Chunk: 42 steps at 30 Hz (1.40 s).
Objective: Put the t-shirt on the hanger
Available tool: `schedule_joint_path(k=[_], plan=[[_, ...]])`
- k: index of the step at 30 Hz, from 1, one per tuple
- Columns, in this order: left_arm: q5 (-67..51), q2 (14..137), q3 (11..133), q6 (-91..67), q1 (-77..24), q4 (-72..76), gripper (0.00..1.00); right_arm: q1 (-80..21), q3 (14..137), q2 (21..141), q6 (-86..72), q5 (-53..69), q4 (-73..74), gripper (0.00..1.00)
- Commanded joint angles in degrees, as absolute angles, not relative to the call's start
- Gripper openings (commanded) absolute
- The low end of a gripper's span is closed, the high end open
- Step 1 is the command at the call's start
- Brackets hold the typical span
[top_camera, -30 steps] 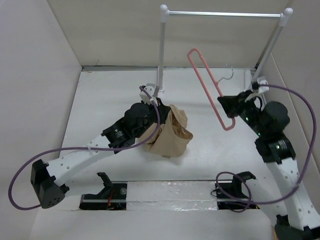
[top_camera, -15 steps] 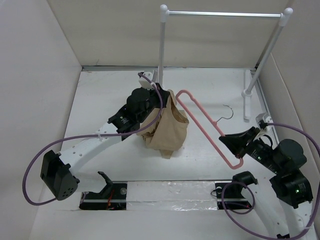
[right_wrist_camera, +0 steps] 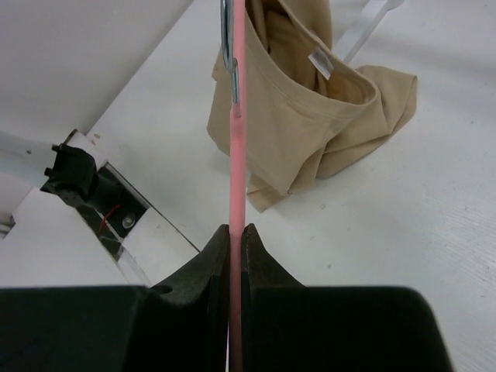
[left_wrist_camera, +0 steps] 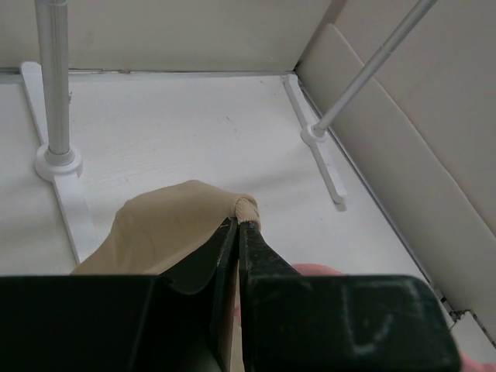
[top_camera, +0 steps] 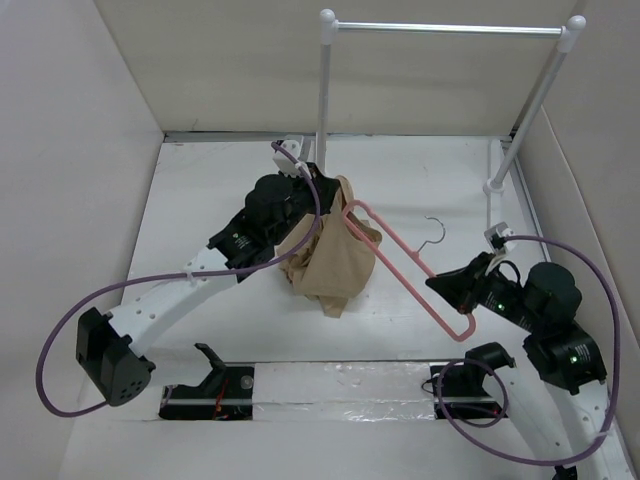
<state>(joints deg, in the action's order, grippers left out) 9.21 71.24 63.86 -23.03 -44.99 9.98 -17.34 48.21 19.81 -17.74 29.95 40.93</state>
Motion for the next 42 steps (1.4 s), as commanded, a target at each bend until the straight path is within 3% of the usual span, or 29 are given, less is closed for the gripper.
schedule_joint_path(k=[1,15,26,30,42], plan=[[7.65,67.24,64.51,-23.11,-45.35,12.58,0.00,-17.67,47.03,23.01,-17.58,30.76,32.97,0.00],[2.80,67.50,65.56,-23.29,-47.46,13.45,0.00,-20.29,48.16,31.37,-18.72,30.33,21.01,0.00],[-6.93,66.27,64.17,-26.19,-47.46,19.33,0.00,-40.32,49.92,39.72,-20.39,9.51,13.55,0.00],[-8.70,63.73,63.46,-26.37,-47.46,17.49,0.00,-43.32,50.88,45.93,-20.39,4.22,7.83,0.00],[-5.72,54.85,59.59,-26.28,-47.46,9.76,0.00,-41.14,57.74,57.83,-19.69,4.22,0.62,0.00]])
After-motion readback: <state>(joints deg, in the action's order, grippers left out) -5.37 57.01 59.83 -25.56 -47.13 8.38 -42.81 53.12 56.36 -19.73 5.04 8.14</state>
